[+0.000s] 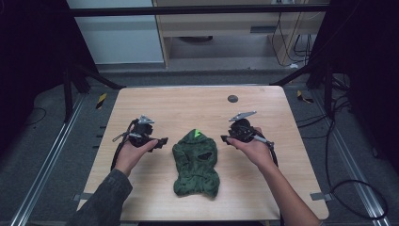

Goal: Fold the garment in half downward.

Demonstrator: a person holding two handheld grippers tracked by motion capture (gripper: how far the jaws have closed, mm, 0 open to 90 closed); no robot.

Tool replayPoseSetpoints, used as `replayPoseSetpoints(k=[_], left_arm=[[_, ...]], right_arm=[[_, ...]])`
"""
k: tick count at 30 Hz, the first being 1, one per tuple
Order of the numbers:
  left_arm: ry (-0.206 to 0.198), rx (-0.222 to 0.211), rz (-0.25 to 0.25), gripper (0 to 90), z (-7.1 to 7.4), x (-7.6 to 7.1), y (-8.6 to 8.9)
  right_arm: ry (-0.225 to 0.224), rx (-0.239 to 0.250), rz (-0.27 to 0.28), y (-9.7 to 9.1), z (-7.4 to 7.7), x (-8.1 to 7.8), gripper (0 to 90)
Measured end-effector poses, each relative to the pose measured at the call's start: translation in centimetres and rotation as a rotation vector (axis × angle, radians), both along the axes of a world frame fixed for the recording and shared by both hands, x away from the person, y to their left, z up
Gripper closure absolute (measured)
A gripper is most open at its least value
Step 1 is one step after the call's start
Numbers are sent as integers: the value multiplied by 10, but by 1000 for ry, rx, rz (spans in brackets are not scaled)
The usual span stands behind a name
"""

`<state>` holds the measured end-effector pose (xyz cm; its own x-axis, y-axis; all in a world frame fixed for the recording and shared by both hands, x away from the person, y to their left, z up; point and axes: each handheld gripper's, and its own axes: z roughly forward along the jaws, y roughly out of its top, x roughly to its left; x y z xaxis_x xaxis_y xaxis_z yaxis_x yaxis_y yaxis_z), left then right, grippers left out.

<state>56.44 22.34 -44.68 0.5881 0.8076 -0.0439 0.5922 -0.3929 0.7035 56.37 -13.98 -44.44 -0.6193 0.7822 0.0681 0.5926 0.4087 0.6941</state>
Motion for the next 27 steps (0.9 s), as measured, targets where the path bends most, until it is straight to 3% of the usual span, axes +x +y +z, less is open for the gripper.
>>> replayPoseSetpoints(k=[6, 9, 16, 19, 27], left_arm=[[5, 16, -38, 313, -2, 4, -14], [3, 29, -59, 332, -2, 3, -21], [12, 51, -94, 334, -8, 2, -36], [9, 59, -95, 323, -10, 3, -37], [0, 61, -101, 314, -9, 2, -37]], right_arm=[[5, 8, 41, 9, -3, 10, 715], [11, 12, 56, 13, -5, 12, 736], [45, 25, 92, 27, -17, 14, 681], [59, 23, 103, 34, -22, 16, 616], [105, 24, 103, 46, -34, 20, 555]])
